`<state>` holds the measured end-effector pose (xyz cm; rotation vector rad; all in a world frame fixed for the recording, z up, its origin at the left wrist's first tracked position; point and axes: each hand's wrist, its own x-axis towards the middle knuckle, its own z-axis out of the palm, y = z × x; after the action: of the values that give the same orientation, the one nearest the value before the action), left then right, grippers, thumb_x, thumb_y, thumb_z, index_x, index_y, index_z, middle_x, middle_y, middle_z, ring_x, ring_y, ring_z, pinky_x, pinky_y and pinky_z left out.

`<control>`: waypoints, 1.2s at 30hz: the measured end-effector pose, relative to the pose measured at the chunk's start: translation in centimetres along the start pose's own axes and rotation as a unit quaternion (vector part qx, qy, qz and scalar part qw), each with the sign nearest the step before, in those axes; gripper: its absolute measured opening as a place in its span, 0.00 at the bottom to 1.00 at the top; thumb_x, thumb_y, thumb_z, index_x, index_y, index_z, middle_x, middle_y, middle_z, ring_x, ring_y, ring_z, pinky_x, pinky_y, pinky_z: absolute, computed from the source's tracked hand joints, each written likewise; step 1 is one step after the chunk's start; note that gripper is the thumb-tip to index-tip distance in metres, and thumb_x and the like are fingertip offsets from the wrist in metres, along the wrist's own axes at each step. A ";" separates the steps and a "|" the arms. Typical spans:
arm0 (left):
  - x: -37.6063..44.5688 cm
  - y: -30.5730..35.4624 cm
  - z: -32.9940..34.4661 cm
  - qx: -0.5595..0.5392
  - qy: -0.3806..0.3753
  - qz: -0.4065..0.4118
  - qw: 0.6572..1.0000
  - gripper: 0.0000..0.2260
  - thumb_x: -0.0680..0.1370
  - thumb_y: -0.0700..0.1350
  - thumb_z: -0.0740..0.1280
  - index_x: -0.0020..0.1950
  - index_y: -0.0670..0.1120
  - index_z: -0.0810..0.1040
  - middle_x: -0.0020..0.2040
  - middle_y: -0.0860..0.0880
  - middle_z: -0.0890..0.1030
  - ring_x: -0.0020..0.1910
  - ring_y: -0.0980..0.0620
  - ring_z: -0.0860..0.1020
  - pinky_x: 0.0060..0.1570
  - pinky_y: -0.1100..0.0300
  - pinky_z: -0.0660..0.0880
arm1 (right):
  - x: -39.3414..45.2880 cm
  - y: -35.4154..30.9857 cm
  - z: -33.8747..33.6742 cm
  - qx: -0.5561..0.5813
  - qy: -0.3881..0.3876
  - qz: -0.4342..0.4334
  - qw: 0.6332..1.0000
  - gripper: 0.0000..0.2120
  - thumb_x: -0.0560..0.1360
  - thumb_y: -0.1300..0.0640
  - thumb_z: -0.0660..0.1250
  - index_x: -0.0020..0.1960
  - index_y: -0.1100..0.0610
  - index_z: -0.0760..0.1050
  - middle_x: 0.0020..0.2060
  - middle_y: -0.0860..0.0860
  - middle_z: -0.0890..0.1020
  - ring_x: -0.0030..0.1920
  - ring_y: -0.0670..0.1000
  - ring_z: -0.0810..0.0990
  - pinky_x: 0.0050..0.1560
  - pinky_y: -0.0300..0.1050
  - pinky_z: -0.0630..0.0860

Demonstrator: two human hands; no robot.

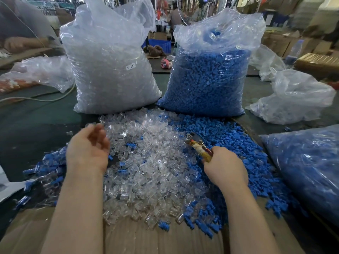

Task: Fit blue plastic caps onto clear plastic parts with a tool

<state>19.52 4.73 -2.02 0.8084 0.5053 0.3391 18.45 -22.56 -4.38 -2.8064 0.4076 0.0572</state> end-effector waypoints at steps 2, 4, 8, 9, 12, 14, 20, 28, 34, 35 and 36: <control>-0.8 -0.7 1.0 0.198 -0.075 0.013 0.977 0.03 0.79 0.44 0.68 0.47 0.46 0.80 0.37 0.53 0.83 0.33 0.60 0.79 0.36 0.65 0.74 | 0.0 -0.1 0.0 0.000 -0.002 0.011 1.000 0.07 0.77 0.49 0.66 0.47 0.51 0.70 0.37 0.49 0.75 0.36 0.53 0.74 0.32 0.45 0.68; -1.9 -1.7 2.2 0.391 -0.151 0.046 0.907 0.03 0.76 0.46 0.71 0.48 0.49 0.81 0.39 0.54 0.84 0.40 0.57 0.80 0.39 0.62 0.72 | 0.0 -0.1 0.1 -0.003 -0.001 0.008 1.000 0.07 0.77 0.48 0.65 0.47 0.51 0.70 0.38 0.49 0.75 0.38 0.53 0.75 0.34 0.45 0.69; -3.5 -3.9 3.4 0.619 -0.239 0.051 0.746 0.12 0.71 0.53 0.76 0.49 0.52 0.78 0.45 0.54 0.81 0.44 0.56 0.80 0.43 0.60 0.76 | 0.1 -0.3 0.4 0.006 0.003 -0.002 1.000 0.08 0.77 0.50 0.65 0.43 0.50 0.68 0.36 0.48 0.75 0.34 0.51 0.74 0.29 0.43 0.66; -3.7 -4.3 3.7 0.664 -0.236 0.056 0.707 0.15 0.70 0.54 0.77 0.51 0.52 0.77 0.47 0.54 0.78 0.44 0.55 0.79 0.44 0.57 0.78 | 0.0 -0.3 0.4 0.008 0.006 -0.003 1.000 0.08 0.77 0.50 0.65 0.43 0.50 0.68 0.36 0.48 0.75 0.33 0.50 0.73 0.28 0.42 0.65; -4.0 -4.7 4.2 0.729 -0.224 0.092 0.641 0.15 0.71 0.55 0.77 0.52 0.53 0.76 0.48 0.56 0.75 0.45 0.56 0.77 0.49 0.52 0.80 | 0.0 -0.4 0.5 0.010 0.010 -0.001 1.000 0.09 0.77 0.51 0.65 0.42 0.51 0.67 0.35 0.49 0.74 0.32 0.50 0.72 0.28 0.43 0.64; -4.2 -4.7 4.3 0.729 -0.225 0.115 0.637 0.10 0.72 0.52 0.76 0.47 0.53 0.78 0.44 0.58 0.77 0.44 0.59 0.77 0.46 0.57 0.79 | 0.0 -0.4 0.5 0.011 0.009 0.008 1.000 0.12 0.78 0.51 0.64 0.39 0.50 0.64 0.35 0.49 0.73 0.32 0.49 0.71 0.27 0.43 0.63; -4.4 -5.6 4.6 0.729 -0.212 0.157 0.632 0.06 0.76 0.46 0.72 0.41 0.48 0.79 0.37 0.53 0.79 0.33 0.60 0.75 0.29 0.70 0.67 | -0.1 -0.5 0.3 0.014 0.001 0.013 1.000 0.09 0.77 0.53 0.65 0.41 0.52 0.67 0.35 0.50 0.75 0.32 0.50 0.73 0.27 0.42 0.64; -4.3 -5.8 4.4 0.686 -0.187 0.188 0.678 0.05 0.75 0.49 0.74 0.40 0.52 0.81 0.32 0.56 0.81 0.31 0.61 0.79 0.31 0.67 0.71 | -0.2 -0.6 0.3 0.020 0.027 0.015 0.999 0.09 0.78 0.52 0.63 0.42 0.53 0.66 0.35 0.50 0.74 0.32 0.50 0.71 0.26 0.43 0.63; -4.2 -5.9 4.5 0.701 -0.189 0.203 0.657 0.08 0.76 0.53 0.72 0.39 0.53 0.79 0.32 0.56 0.80 0.32 0.61 0.77 0.30 0.65 0.68 | -0.1 -0.7 0.0 0.057 0.058 0.018 0.997 0.08 0.79 0.49 0.62 0.46 0.53 0.69 0.35 0.50 0.74 0.32 0.50 0.70 0.27 0.43 0.61; -4.1 -5.9 4.5 0.696 -0.189 0.208 0.661 0.08 0.77 0.53 0.71 0.40 0.53 0.79 0.33 0.56 0.79 0.32 0.60 0.77 0.31 0.64 0.68 | -0.1 -0.7 -0.1 0.049 0.053 0.014 0.997 0.08 0.79 0.49 0.62 0.46 0.52 0.69 0.35 0.49 0.74 0.32 0.50 0.70 0.27 0.43 0.61; -4.1 -5.9 4.5 0.686 -0.190 0.213 0.670 0.08 0.77 0.53 0.71 0.40 0.53 0.78 0.33 0.55 0.79 0.31 0.60 0.77 0.30 0.64 0.69 | -0.2 -0.6 -0.2 0.033 0.042 0.008 0.999 0.08 0.78 0.48 0.63 0.46 0.52 0.69 0.36 0.49 0.74 0.32 0.50 0.71 0.27 0.43 0.62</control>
<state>19.16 -3.75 -2.65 2.4598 0.0657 0.1454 18.47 -21.98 -4.01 -2.7473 0.4436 -0.0695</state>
